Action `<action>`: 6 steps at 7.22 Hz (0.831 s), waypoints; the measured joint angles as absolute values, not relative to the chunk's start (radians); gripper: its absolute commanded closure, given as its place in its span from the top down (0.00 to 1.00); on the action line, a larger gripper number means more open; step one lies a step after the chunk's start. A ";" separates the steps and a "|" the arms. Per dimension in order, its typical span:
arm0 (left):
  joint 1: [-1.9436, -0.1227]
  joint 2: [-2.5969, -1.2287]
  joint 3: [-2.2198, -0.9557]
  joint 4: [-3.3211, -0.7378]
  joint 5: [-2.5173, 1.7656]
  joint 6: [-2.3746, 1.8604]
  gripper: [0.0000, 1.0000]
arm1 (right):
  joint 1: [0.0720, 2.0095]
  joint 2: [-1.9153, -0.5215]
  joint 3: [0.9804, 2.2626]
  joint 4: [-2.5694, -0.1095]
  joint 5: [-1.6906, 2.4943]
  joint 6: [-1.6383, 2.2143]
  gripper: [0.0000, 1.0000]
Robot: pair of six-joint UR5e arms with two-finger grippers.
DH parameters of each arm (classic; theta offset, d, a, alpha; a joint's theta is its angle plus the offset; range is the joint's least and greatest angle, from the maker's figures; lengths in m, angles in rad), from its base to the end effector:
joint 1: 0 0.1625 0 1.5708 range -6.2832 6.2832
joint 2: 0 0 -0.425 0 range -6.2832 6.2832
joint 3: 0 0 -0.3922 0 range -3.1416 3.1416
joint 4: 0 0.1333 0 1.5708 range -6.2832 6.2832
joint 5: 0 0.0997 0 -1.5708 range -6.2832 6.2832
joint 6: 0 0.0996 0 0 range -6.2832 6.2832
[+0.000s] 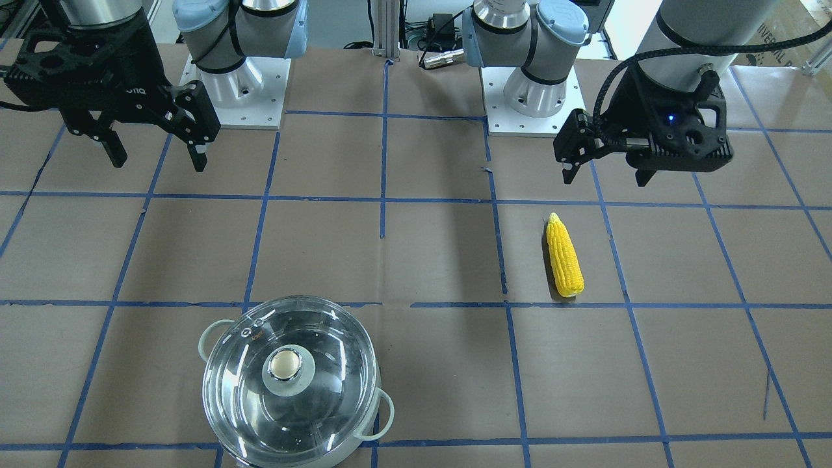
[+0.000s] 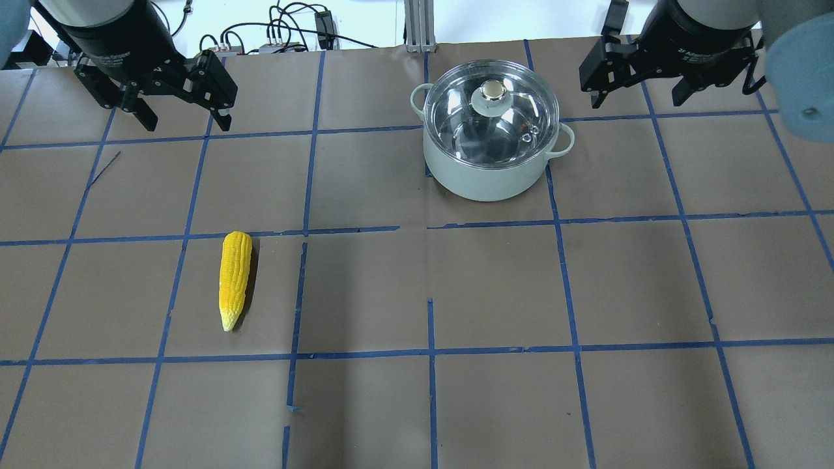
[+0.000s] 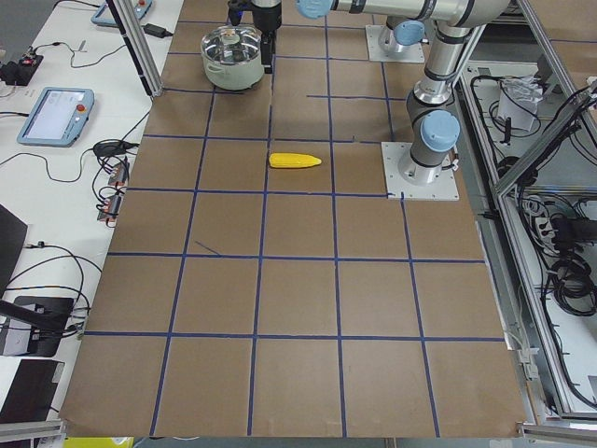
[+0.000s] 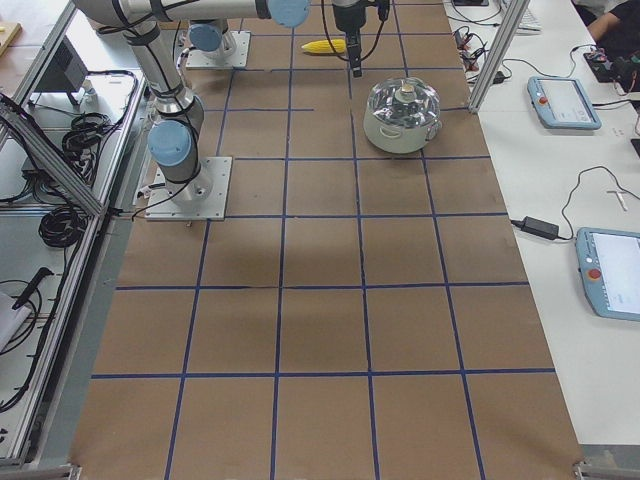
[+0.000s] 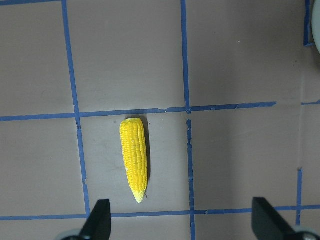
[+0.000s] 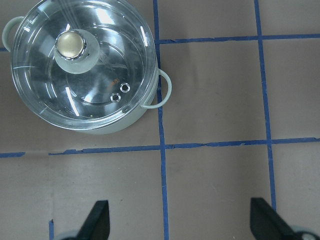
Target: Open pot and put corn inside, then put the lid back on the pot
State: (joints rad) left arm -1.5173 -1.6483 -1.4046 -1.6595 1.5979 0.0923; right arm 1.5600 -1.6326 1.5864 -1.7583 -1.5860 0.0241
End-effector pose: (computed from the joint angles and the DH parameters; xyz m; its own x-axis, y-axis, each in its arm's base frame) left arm -0.1024 -0.5295 0.5214 -0.9989 0.0388 -0.0270 0.0388 0.9992 0.0025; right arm 0.1265 -0.4870 0.5310 -0.9992 0.0378 0.0092 0.0346 0.9721 -0.2319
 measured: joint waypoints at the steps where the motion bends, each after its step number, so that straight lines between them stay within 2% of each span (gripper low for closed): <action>1: -1.516 -1.648 -1.407 -1.659 1.597 0.093 1.00 | 1.560 -1.645 1.589 -1.757 -1.585 0.026 1.00; 6: -1.515 -1.642 -1.414 -1.659 1.595 0.107 1.00 | 1.578 -1.697 1.673 -1.752 -1.588 0.019 1.00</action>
State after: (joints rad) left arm -1.5153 -1.6417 -1.4145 -1.6595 1.5954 0.1073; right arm 1.5779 -1.6972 1.6726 -1.7518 -1.5878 0.0186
